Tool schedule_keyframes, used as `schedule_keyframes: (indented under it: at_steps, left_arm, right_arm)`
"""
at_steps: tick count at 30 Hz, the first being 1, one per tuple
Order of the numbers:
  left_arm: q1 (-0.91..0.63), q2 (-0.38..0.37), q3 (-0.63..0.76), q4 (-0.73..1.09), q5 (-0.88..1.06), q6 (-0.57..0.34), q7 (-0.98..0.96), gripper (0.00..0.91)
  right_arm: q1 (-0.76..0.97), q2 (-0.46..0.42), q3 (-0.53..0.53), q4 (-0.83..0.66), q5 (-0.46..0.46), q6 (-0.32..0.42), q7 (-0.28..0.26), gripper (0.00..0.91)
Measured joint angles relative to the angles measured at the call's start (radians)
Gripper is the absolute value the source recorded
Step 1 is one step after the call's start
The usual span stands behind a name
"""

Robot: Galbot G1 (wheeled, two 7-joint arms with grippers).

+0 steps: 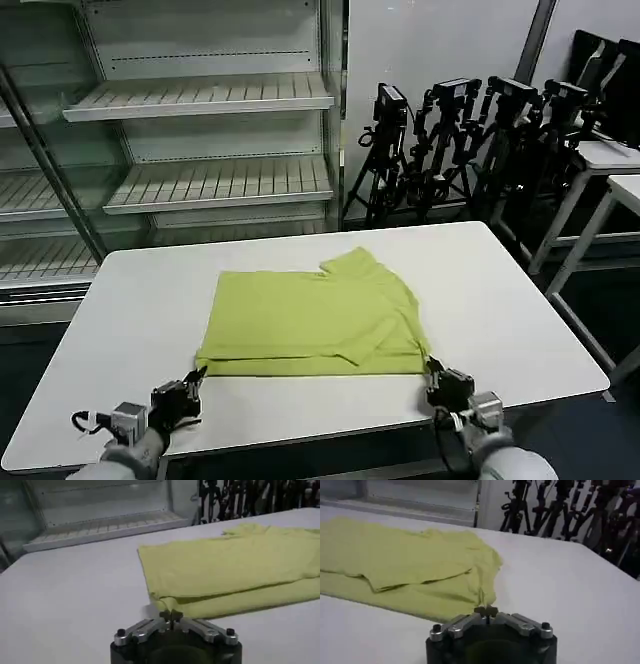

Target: Fold and organize the clothes.

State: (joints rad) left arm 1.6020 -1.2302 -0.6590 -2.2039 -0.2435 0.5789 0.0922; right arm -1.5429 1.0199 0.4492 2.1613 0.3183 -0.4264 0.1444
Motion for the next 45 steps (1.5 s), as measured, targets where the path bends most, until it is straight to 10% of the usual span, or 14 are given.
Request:
schedule_keyframes:
  at_steps: [12,13,14,33,45]
  left_arm:
    - [0.208,-0.056,-0.021,-0.125,0.048,-0.009,-0.003,0.01]
    - [0.221,-0.061,-0.021,-0.129,0.052,-0.011,-0.004,0.625]
    - [0.233,-0.064,-0.023,-0.133,0.057,-0.015,-0.004,0.907]
    - [0.299,-0.061,-0.108,-0.261,0.109,-0.046,-0.045,0.907]
    - [0.087,0.052,-0.063,-0.159,0.042,-0.058,-0.063,0.907]
  right_arm:
    - [-0.124,0.001,0.057,0.061,-0.045,0.054,-0.009,0.0]
    - [-0.13,0.003,0.057,0.062,-0.048,0.055,-0.008,0.252]
    - [-0.138,0.005,0.057,0.065,-0.05,0.055,-0.008,0.907]
    - [-0.147,-0.008,0.177,0.132,0.041,0.041,-0.008,0.907]
    - [0.316,0.056,-0.101,-0.052,0.071,-0.04,0.112,0.907]
